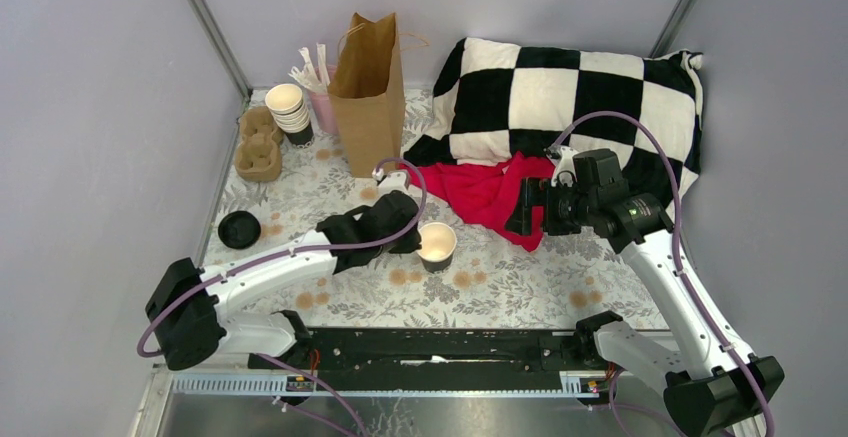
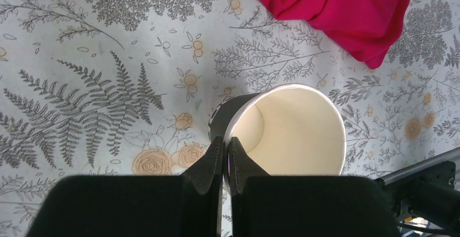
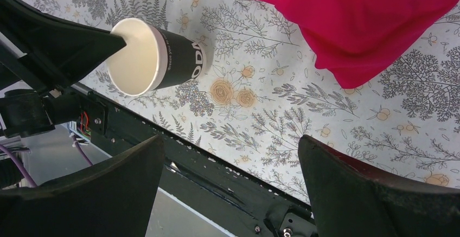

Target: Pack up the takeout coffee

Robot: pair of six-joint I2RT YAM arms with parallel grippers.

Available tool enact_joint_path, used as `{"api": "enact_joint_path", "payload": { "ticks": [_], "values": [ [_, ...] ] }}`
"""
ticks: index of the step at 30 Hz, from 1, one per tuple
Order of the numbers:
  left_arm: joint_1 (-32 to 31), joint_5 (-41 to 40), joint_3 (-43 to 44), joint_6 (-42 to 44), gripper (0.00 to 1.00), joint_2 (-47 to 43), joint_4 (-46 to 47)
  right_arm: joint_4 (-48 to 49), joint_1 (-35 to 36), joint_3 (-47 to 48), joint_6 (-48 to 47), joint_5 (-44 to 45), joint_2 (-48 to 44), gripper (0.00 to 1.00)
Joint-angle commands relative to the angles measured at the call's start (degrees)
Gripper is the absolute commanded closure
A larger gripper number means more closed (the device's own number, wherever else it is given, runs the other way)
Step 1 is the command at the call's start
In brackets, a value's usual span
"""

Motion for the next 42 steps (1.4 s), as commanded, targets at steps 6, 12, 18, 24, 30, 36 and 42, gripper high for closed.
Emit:
{"api": "enact_joint_path", "payload": {
  "ticks": [6, 12, 18, 24, 30, 36, 42],
  "values": [
    [-0.1, -3.5, 0.3, 0.6, 0.63, -1.4, 0.1, 0.0, 0.4, 0.7, 0.2, -0.9, -0.6, 0.01],
    [6.1, -4.9, 9.0, 1.5, 0.39, -5.7, -15.6, -0.3, 0.5, 1.9, 0.5, -1.1, -0.6, 0.01],
    [32.9, 2.0, 13.8, 5.4, 0.28, -9.3, -27.1, 0.1, 0.5, -0.4, 2.7, -3.2, -1.1, 0.02],
    [58.3, 5.8, 18.1, 13.2, 0.37, 0.2, -28.0, -0.6, 0.6, -3.1, 2.6, -4.3, -1.2, 0.02],
    [70.9, 7.4, 24.2, 16.9, 0.53, 13.2, -27.1, 0.2, 3.2, -3.2, 0.9, -3.1, 0.8, 0.01],
    [74.1, 8.7, 29.5, 19.3, 0.6, 23.2, -27.8, 1.8, 6.4, -3.5, -0.6, -1.4, 2.2, 0.0],
    [76.6, 10.2, 28.0, 19.5, 0.53, 27.4, -26.0, 2.6, 9.6, -4.9, -1.8, 0.5, 2.5, 0.0]
  ]
}}
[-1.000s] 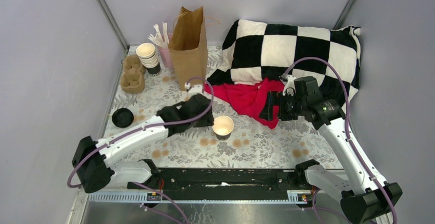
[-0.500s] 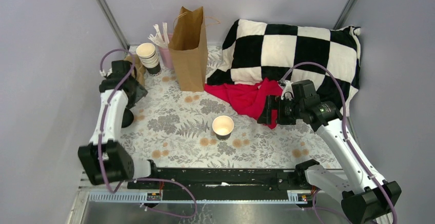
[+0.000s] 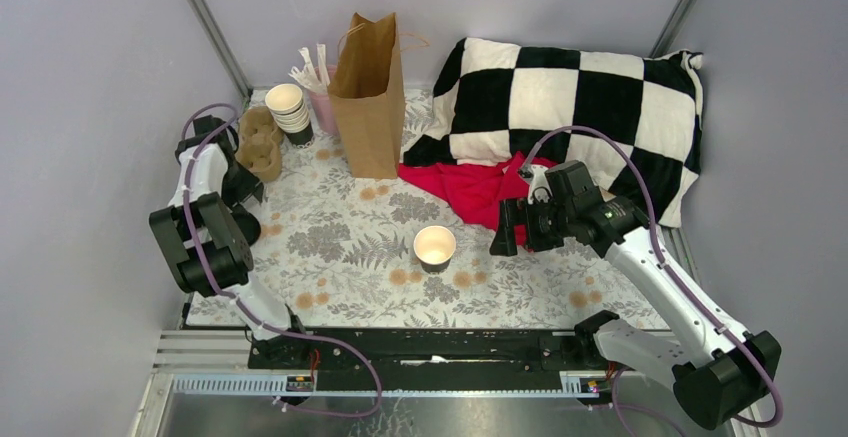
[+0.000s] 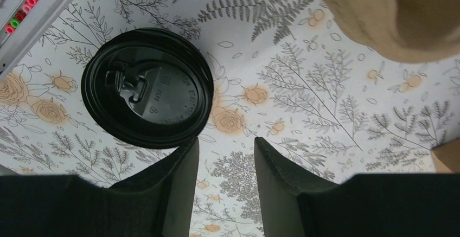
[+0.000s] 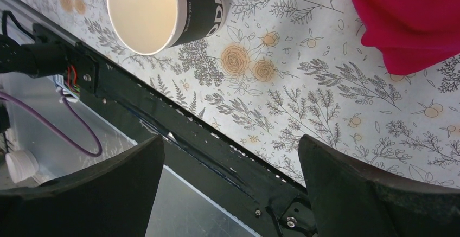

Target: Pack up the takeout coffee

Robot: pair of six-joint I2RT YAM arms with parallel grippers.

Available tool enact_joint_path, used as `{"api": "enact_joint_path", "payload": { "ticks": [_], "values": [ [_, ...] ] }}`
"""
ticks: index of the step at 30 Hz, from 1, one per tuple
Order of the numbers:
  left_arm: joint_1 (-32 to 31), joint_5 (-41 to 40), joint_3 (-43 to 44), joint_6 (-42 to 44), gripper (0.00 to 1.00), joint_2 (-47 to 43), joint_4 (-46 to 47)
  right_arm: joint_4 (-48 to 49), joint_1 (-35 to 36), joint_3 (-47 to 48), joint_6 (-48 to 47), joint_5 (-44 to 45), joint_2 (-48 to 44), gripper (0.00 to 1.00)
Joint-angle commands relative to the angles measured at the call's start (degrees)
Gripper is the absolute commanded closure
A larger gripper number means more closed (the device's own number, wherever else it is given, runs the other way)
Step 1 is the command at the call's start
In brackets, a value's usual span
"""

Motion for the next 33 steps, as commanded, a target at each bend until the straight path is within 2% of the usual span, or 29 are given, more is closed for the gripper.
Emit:
{"api": "enact_joint_path", "payload": {
  "ticks": [1, 5, 10, 19, 28, 33],
  "values": [
    [1.9, 1.5, 0.1, 1.7, 0.54, 1.8, 1.6, 1.7, 2.4, -0.5, -2.2, 2.3, 0.5, 0.0],
    [2.8, 2.6, -0.8, 2.6, 0.57, 3.2, 3.5, 2.6, 3.0, -0.9, -2.3, 2.0, 0.9, 0.0],
    [4.0, 3.6, -1.1, 2.7, 0.71, 5.5, 4.9, 2.8, 3.1, -1.2, -2.2, 2.1, 1.2, 0.0],
    [4.4, 2.7, -0.5, 2.8, 0.75, 7.0, 5.2, 3.3, 3.2, -0.9, -2.3, 2.3, 2.0, 0.0],
    [4.3, 2.5, -1.0, 3.3, 0.89, 6.3, 5.1, 3.2, 3.1, -1.1, -2.3, 2.2, 1.9, 0.0],
    [4.4, 2.5, -1.1, 3.8, 0.89, 6.6, 5.0, 3.4, 3.2, -1.0, -2.2, 2.3, 1.8, 0.0]
  ]
}}
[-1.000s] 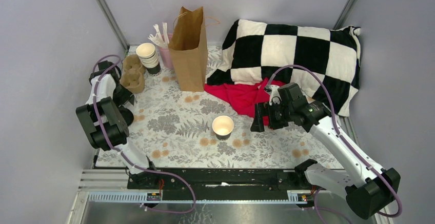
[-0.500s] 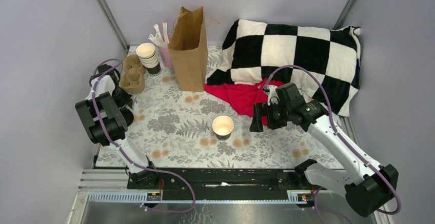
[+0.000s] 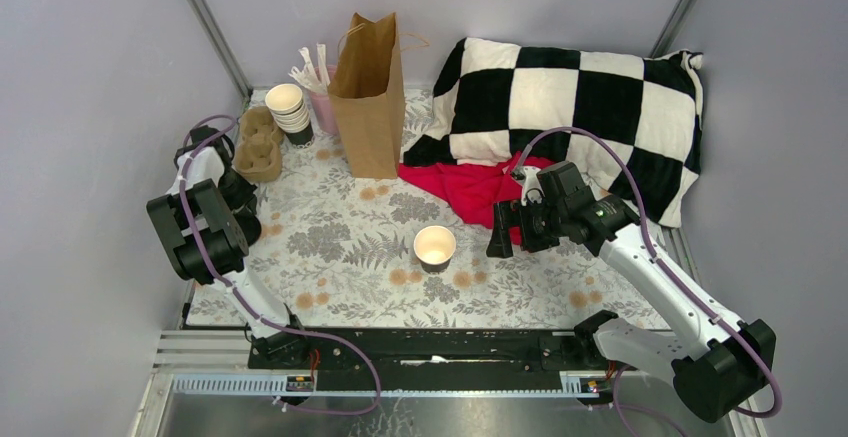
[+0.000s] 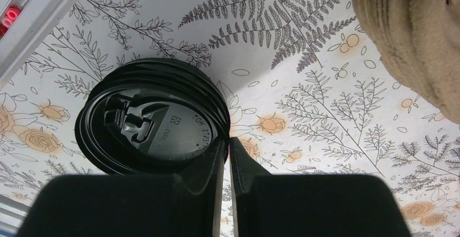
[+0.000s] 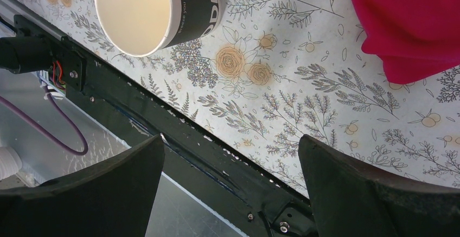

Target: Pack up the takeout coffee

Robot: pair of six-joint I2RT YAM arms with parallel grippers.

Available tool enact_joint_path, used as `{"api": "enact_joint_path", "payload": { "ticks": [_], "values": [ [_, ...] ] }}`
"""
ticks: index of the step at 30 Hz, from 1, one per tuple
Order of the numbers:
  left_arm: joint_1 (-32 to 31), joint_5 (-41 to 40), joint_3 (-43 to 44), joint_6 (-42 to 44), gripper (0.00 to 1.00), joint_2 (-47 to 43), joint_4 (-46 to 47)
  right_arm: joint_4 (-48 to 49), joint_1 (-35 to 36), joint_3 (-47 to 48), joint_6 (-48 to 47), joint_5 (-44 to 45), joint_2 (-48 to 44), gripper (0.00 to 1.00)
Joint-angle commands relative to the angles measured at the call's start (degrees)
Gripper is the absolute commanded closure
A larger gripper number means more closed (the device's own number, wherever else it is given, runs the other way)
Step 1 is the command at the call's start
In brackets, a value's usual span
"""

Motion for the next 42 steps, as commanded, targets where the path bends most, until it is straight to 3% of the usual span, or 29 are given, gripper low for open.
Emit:
{"api": "enact_joint_path", "payload": {
  "ticks": [1, 4, 11, 29, 42],
  "values": [
    [0.5, 0.0, -0.1, 1.1, 0.9, -0.1, 0.9, 1.3, 0.4, 0.1, -0.8, 0.8, -0.2, 0.0],
    [0.5, -0.8, 0.7, 1.8, 0.96, -0.4, -0.2, 1.1, 0.5, 0.1, -0.7, 0.8, -0.5, 0.0],
    [0.5, -3.1, 2.9, 3.7, 1.0, -3.8, -4.7, 1.2, 0.4, 0.5, -0.5, 0.6, -0.7, 0.0],
    [0.5, -0.7, 3.6, 5.3, 0.99, -4.9, -6.3, 1.5, 0.4, -0.1, 0.2, 0.5, -1.9, 0.0],
    [0.5, 3.2, 1.8, 5.9, 0.91, -2.8, -3.3, 1.9, 0.4, -0.5, 0.2, 0.2, -1.7, 0.0]
  ]
}}
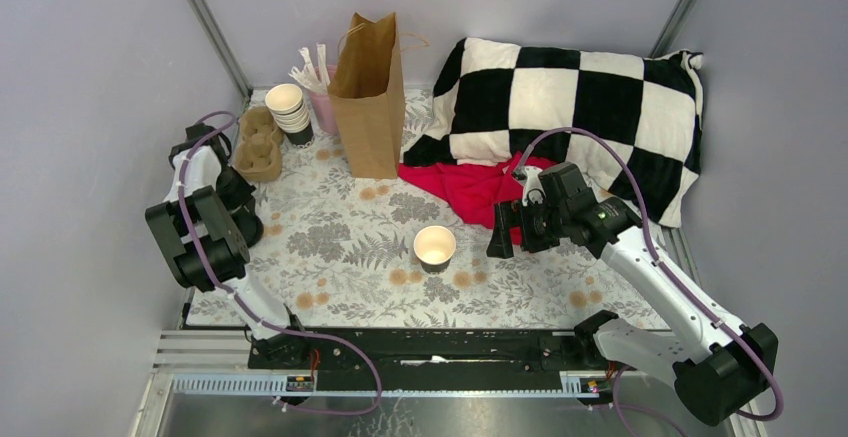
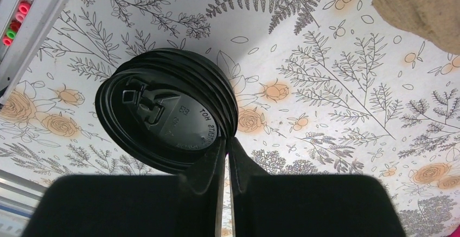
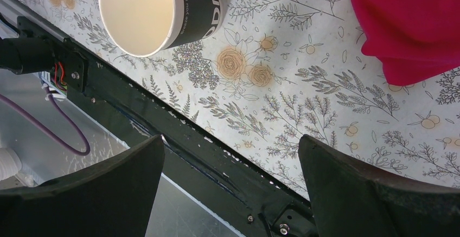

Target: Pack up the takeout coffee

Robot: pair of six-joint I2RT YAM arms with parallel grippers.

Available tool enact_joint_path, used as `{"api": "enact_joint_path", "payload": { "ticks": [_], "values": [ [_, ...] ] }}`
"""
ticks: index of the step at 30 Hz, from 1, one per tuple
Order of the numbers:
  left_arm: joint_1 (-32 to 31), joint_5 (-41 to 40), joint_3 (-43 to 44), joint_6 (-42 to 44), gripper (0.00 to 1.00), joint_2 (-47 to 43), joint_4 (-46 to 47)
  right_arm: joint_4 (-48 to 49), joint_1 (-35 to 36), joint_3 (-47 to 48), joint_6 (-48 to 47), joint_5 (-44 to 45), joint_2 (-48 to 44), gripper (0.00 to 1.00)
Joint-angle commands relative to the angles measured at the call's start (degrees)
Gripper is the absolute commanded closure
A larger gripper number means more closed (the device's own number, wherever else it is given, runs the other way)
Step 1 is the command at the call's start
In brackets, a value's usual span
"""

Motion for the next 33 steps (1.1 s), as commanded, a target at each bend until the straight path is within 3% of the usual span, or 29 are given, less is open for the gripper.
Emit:
{"api": "enact_joint_path", "payload": {
  "ticks": [1, 9, 12, 18, 26, 33],
  "values": [
    [0.4, 1.1, 1.1, 0.5, 0.9, 0.6, 1.6, 1.3, 0.3, -0.1, 0.1, 0.2, -0.7, 0.0],
    [0.4, 0.7, 1.4, 0.7, 0.89, 1.1, 1.5, 1.4, 0.4, -0.3, 0.1, 0.1, -0.6, 0.0],
    [0.3, -0.2, 1.3, 0.7, 0.77, 1.3, 1.5, 1.5, 0.3, -0.4, 0.0, 0.0, -0.6, 0.0],
    [0.4, -0.3, 2.4, 0.7, 0.71, 3.2, 2.1, 1.8, 0.4, -0.6, 0.0, -0.2, -0.5, 0.0],
    [0.4, 0.0, 3.6, 0.3, 0.77, 4.2, 2.3, 1.9, 0.3, -0.8, 0.1, -0.2, -0.3, 0.0],
    [0.3, -0.5, 3.6, 0.5, 0.75, 2.8, 1.7, 2.1, 0.4, -0.9, 0.1, -0.5, -0.1, 0.0]
  ]
}}
